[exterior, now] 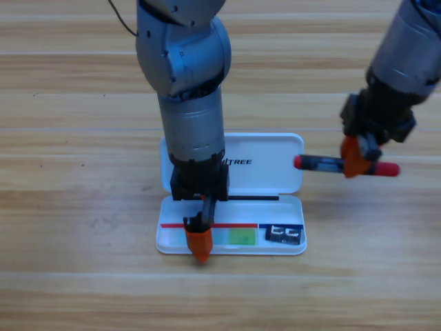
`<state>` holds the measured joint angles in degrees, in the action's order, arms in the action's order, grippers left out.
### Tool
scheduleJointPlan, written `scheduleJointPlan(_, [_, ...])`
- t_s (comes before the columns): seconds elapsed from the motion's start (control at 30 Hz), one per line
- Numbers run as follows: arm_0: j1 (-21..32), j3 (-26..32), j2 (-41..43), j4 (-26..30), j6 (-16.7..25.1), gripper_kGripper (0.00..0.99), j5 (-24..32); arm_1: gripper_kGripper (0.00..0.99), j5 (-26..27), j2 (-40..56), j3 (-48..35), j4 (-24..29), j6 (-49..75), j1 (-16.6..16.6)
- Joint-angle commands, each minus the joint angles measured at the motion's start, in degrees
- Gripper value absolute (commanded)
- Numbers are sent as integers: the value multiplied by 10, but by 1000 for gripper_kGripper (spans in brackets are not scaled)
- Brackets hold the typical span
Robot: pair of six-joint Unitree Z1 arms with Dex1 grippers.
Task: Clean up eraser and pencils
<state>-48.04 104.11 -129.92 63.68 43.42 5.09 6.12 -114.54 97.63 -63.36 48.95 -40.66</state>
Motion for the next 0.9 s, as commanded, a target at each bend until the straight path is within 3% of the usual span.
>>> scheduleJointPlan(0.03, [5,-4,27,17,-3,990,-6,0,6,-89,60,-19,-21,-50])
scheduleJointPlan(0.27, [82,-36,155,53,13,990,-4,0,-8,-159,143,-39,-44,-86])
scheduleJointPlan(0.6, [221,-145,264,51,99,990,43,0,-22,-225,224,-57,-62,-119])
scheduleJointPlan(0.9, [253,-185,281,43,127,990,55,0,-23,-252,270,-69,-78,-132])
